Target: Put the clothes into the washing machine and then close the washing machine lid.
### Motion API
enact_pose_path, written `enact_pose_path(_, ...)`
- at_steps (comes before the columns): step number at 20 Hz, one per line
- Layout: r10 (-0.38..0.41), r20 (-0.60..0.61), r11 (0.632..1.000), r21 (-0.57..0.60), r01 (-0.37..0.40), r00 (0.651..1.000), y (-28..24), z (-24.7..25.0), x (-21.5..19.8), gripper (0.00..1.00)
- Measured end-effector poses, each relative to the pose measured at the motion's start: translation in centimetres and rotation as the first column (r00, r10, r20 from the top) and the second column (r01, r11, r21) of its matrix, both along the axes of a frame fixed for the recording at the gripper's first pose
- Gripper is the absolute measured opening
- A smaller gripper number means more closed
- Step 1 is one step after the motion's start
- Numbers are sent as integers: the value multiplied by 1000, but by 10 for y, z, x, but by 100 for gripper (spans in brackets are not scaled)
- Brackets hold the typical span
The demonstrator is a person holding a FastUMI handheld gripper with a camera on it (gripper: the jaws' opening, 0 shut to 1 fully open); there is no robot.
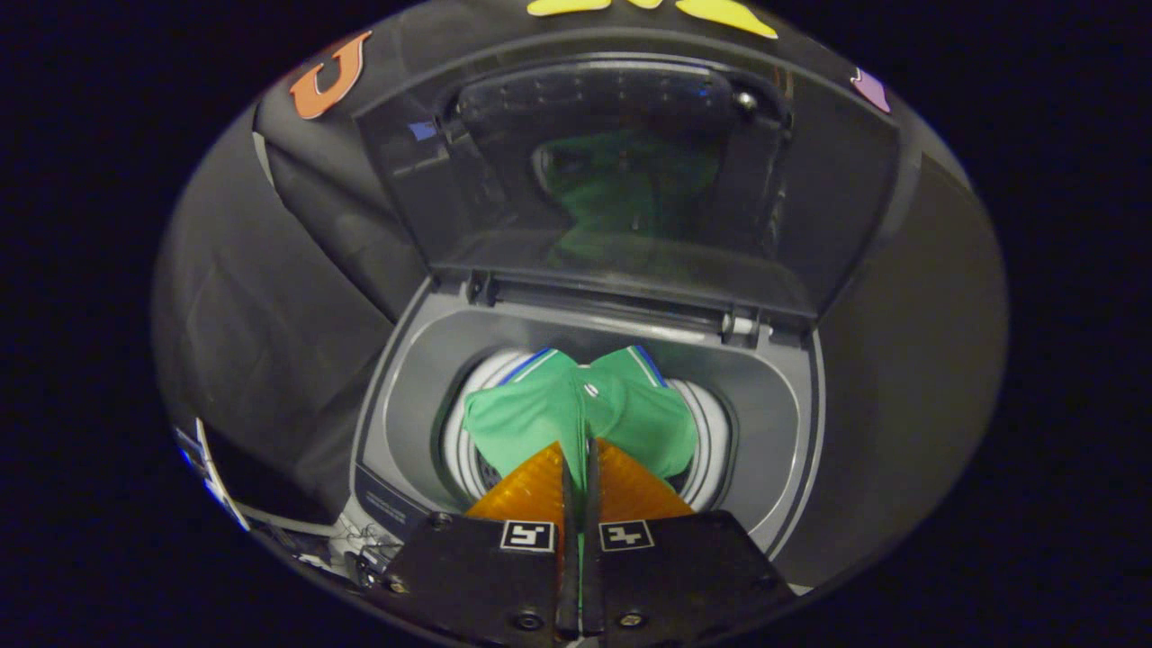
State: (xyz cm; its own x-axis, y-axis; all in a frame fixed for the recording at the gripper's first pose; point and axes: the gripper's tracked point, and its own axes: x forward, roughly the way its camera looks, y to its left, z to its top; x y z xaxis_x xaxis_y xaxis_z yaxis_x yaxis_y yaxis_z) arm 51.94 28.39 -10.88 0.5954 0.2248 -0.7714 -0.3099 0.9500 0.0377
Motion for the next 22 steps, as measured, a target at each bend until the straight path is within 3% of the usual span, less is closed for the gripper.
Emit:
enact_pose_path(5, -53, -62, 999, 3, 54, 997, -10, -23, -8, 5)
enact_pose_path(21, -72, -85, 997, 5, 73, 994, -18, -35, -7, 5)
enact_pose_path(22, -92, -117, 995, -47, 87, 989, -27, -46, -13, 37)
